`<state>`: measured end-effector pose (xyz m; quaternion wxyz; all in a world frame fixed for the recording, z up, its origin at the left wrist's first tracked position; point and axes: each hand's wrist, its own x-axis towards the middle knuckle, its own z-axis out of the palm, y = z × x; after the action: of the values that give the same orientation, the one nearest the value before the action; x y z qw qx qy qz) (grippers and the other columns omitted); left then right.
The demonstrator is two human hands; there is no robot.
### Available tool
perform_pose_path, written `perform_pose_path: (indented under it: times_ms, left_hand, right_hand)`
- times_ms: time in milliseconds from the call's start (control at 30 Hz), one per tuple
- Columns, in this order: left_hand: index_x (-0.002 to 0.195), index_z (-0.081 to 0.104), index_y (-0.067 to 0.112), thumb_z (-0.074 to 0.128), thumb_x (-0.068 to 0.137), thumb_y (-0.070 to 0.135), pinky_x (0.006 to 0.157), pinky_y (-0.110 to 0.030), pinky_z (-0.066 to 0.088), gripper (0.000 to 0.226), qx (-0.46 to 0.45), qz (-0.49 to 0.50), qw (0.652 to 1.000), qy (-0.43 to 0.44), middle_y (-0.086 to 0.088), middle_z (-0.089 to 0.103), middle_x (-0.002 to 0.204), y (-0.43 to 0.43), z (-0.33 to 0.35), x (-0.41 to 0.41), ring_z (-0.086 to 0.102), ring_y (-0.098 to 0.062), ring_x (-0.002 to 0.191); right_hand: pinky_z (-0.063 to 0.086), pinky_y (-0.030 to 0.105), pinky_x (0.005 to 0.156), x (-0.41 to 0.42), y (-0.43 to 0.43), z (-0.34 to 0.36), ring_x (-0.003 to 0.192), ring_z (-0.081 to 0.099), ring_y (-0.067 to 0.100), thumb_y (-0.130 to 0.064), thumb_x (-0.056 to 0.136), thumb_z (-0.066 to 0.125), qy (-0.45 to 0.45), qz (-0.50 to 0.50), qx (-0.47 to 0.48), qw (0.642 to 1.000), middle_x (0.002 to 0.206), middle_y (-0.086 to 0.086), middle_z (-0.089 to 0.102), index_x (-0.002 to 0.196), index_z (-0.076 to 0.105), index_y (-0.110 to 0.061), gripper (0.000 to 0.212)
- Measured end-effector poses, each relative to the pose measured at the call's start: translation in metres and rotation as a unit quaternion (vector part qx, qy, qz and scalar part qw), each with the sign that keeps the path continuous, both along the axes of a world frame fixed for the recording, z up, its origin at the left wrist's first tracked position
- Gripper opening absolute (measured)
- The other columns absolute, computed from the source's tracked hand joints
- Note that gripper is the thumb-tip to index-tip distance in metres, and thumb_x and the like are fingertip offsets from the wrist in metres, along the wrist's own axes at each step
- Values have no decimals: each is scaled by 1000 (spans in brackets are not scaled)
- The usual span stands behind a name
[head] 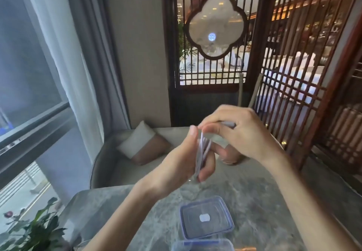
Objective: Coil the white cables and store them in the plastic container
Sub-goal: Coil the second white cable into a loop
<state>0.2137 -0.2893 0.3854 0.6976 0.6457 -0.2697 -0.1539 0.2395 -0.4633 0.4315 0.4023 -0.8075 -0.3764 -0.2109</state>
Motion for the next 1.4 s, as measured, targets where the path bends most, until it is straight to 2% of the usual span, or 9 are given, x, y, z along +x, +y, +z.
perform_pose_path:
  times_ms: [67,167,333,467,567,700,967,1233,1400]
  left_hand:
    - [97,64,8,11,98,58,51,-20,37,73,-83,-21,996,0,-3,38,47,2,6,-1,32,-15,43]
    - [91,59,7,15,103,54,54,-24,34,65,-153,4,988,10,3,32,46,11,12,9,30,-11,43]
    - [65,57,18,26,107,45,79,-46,36,59,-199,73,977,33,-8,5,55,15,-9,21,16,-24,56]
    - [60,51,17,29,106,45,64,-26,43,59,-152,80,984,55,-10,6,50,23,-21,27,29,-20,51]
    - [65,57,10,35,103,46,59,-24,48,56,-87,175,977,83,-9,29,41,29,-26,33,45,-20,48]
    - [52,63,16,43,101,37,56,-27,42,57,-9,407,913,12,0,54,46,43,-31,48,48,-14,48]
    - [107,71,13,56,96,36,72,-32,56,30,67,255,964,-31,-15,74,93,58,-44,39,71,-22,83]
    - [94,62,-7,64,91,-2,72,-38,63,5,52,369,928,-16,-25,72,85,52,-46,25,76,-28,74]
    - [96,64,-9,66,89,0,84,-31,58,12,-107,199,967,117,-27,72,97,52,-39,7,73,-30,96]
  right_hand:
    - [50,15,74,15,7,-14,79,68,5,-29,87,63,128,97,122,979,84,6,77,90,78,-16,20]
    - [52,27,68,20,30,-57,77,67,14,-34,99,53,228,139,217,939,85,-4,76,108,75,-19,27]
    - [53,26,100,16,53,-92,128,60,11,-45,103,47,326,179,287,883,132,-4,69,135,63,-33,37]
    - [55,33,100,22,42,-94,116,69,17,-31,97,59,434,209,310,819,125,7,73,128,69,-23,34]
    - [58,31,93,23,39,-99,99,74,14,-24,91,67,411,143,297,850,106,5,79,120,75,-19,31]
    - [54,13,74,20,43,-107,89,73,2,-19,89,75,341,63,335,876,107,-1,80,119,75,-18,30]
    - [56,15,70,40,34,-112,94,74,5,-9,91,70,327,-8,361,873,103,-5,81,108,79,-24,24]
    - [60,22,74,52,39,-135,96,74,2,-13,91,72,311,-70,325,890,102,-10,80,108,79,-25,23]
    - [58,42,95,42,42,-129,105,71,0,-18,91,73,247,-117,305,912,105,-17,78,111,77,-30,24]
